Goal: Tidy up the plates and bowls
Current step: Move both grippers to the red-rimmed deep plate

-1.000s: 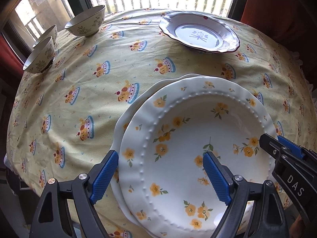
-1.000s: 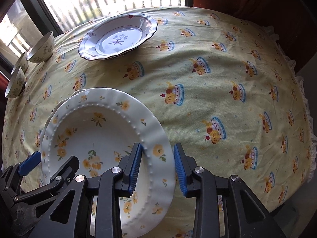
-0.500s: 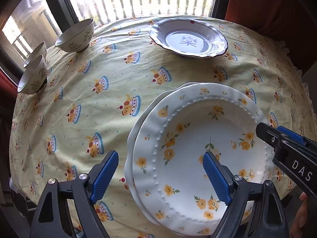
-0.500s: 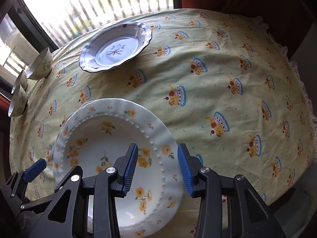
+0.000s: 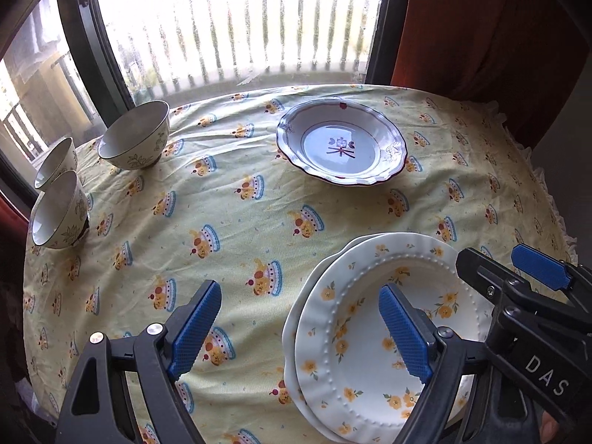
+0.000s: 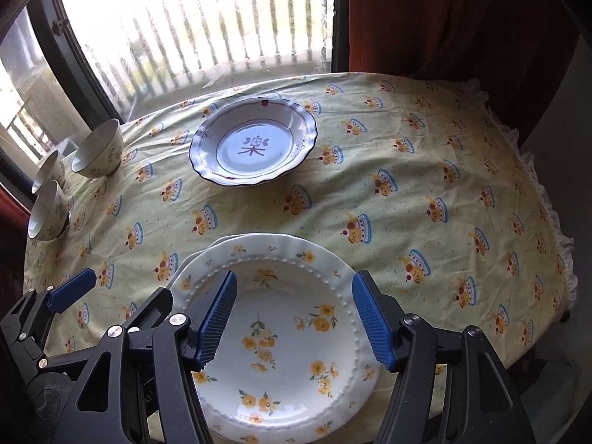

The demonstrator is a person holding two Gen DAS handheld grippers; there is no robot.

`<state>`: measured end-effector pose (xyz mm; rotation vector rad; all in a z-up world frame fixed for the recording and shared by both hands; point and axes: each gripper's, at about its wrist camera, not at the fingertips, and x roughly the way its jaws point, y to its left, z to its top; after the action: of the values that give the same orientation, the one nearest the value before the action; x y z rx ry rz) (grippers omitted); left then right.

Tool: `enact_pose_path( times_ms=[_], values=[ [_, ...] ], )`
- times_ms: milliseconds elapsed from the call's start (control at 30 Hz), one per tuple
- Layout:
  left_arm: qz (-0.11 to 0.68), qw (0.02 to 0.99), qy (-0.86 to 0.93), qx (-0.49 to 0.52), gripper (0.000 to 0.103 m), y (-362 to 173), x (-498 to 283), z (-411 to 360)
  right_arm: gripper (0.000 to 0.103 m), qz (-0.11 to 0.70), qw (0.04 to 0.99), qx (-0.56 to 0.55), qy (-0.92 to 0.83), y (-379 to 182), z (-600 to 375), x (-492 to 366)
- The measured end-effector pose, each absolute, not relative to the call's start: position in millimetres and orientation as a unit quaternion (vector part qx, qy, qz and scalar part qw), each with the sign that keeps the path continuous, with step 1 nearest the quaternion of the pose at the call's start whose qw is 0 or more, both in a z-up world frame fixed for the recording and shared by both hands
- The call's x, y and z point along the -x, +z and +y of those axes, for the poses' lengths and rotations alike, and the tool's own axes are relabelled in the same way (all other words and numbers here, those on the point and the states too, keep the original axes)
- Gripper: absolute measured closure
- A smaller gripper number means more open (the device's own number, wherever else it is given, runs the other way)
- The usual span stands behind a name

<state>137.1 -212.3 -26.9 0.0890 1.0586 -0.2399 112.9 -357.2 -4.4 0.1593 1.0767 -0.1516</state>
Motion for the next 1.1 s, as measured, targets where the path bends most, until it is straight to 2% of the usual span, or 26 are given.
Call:
enact_pose_path(
  times_ms=[400,833,1100],
  values=[
    [0.470,0.874,-0.116,-0.043,0.015,-7,-190,-218,0.035,0.473,0.875,-0.068,-0.080,24,-355,-161],
    [0.477,0.878,-0.041,-0.011,0.018,-32,-271,-248,0.035,0.464,0.884,-0.050,-0.015,-2,-385,-261],
    [0.494,0.869,-0.011,-0.008,0.023,-65,-314,-264,0.035,0.484,0.874,-0.051,-0.008,-39,-405,-317]
  ],
)
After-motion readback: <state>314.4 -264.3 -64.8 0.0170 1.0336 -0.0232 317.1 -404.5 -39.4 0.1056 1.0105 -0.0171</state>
